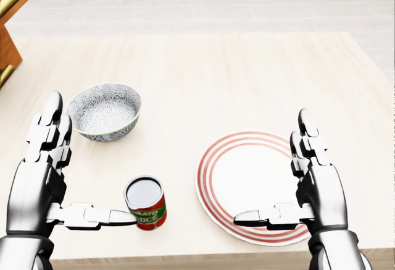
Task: Put the bowl on the plate.
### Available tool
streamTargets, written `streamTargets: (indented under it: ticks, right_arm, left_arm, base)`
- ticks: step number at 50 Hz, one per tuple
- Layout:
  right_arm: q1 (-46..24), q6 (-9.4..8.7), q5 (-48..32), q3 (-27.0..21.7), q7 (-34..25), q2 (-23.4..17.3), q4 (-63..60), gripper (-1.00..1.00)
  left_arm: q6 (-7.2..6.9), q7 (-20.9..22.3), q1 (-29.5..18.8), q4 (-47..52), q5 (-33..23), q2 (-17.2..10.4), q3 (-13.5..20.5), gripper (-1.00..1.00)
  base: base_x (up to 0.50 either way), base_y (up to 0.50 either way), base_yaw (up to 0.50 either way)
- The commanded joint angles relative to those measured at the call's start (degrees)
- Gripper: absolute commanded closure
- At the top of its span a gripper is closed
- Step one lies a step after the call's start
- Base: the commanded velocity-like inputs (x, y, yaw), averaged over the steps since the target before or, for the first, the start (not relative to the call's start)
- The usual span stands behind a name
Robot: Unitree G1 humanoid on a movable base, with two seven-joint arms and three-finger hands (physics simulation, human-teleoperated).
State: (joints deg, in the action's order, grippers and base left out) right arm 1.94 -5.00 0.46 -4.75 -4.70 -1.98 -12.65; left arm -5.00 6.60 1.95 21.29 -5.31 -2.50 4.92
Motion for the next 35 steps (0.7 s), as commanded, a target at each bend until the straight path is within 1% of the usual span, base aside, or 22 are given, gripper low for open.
streamTargets:
  ticks: [1,27,35]
  right_arm:
    - [0.1,0.0,0.1,-0.1,0.1,0.0,-0.5,-1.0]
    - [-0.7,0.0,0.3,-0.6,0.1,-0.3,-0.6,-1.0]
    - [-0.2,0.0,0.3,-0.6,0.0,-0.2,-0.7,-1.0]
  left_arm:
    - [0.0,0.3,0.2,0.6,-0.3,0.1,-0.2,-1.0]
    - [0.0,0.7,-1.3,1.6,-0.6,-0.3,0.1,-1.0]
    - [0.0,0.8,-0.8,2.1,-0.7,-0.3,0.1,-1.0]
  base:
    - [0.04,-0.11,0.0]
    - [0.06,-0.1,0.0]
    - [0.06,-0.1,0.0]
